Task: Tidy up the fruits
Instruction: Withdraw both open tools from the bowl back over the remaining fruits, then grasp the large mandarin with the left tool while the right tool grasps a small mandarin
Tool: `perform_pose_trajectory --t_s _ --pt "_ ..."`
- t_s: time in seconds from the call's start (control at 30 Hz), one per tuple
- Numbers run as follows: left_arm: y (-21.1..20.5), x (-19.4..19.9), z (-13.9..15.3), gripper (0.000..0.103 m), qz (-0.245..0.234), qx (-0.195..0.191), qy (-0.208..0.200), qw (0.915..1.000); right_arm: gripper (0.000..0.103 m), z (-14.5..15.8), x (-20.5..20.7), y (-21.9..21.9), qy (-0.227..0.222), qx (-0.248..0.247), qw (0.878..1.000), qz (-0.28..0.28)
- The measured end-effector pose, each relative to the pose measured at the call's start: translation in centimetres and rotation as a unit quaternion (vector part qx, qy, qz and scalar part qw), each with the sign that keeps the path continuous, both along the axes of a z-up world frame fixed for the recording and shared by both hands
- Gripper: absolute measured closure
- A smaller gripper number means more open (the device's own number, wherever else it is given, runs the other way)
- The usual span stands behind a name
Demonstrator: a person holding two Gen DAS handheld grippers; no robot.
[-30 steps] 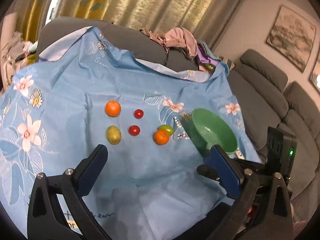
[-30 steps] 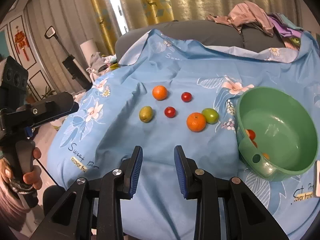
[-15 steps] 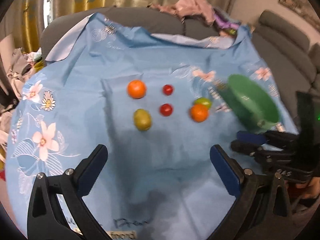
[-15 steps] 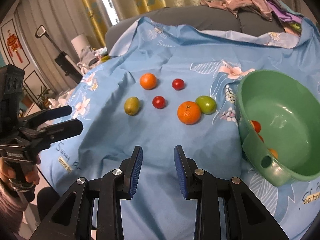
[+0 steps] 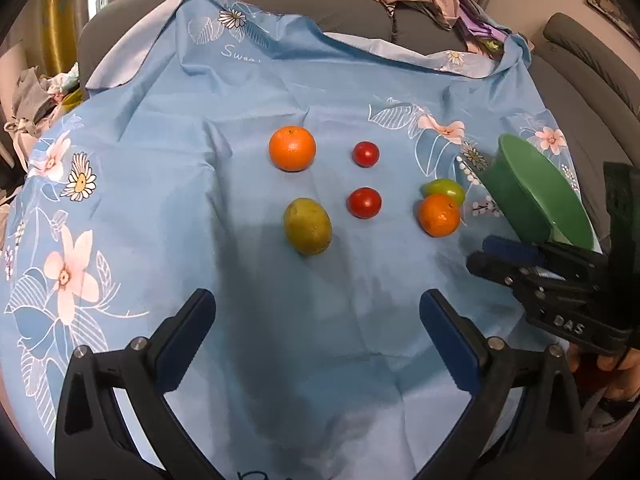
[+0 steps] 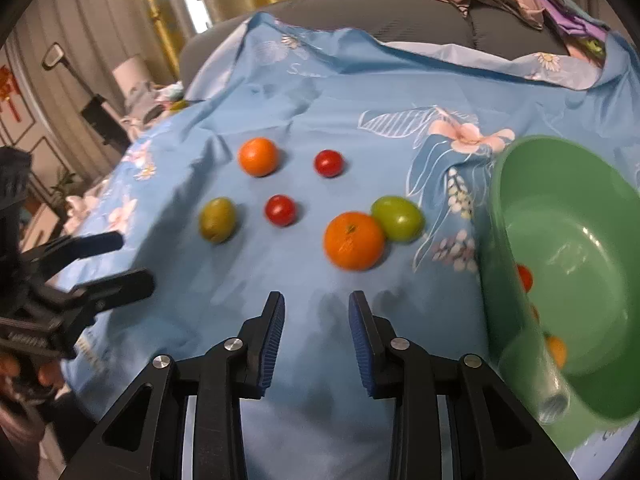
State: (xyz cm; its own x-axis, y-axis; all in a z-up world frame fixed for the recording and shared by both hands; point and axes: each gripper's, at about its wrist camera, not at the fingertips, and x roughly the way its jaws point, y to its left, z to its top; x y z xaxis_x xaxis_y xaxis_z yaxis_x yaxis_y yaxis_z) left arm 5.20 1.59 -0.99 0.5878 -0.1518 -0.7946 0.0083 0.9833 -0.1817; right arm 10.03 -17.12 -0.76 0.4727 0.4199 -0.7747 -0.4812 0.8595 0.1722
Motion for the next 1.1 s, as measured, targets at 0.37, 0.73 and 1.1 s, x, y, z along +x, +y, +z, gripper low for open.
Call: perform_pose_trajectory --t_s 0.37,0.73,1.1 --pt "0.4 2.2 -0.1 0.001 -0.005 0.001 -0.001 1.0000 0.060 -1.4 4.6 1.7 -0.001 -0.041 0.999 -0.028" --pt "1.2 7.2 0.0 0.007 0.024 -0.007 0.009 0.9996 0.061 -1.0 7.5 3.1 -0.013 -0.019 1.000 0.008" --pt "0.9 14.2 -2.7 0.035 0.069 0.047 0.045 0.9955 0.061 -0.9 9.4 3.6 -0.002 0.020 1.000 0.020"
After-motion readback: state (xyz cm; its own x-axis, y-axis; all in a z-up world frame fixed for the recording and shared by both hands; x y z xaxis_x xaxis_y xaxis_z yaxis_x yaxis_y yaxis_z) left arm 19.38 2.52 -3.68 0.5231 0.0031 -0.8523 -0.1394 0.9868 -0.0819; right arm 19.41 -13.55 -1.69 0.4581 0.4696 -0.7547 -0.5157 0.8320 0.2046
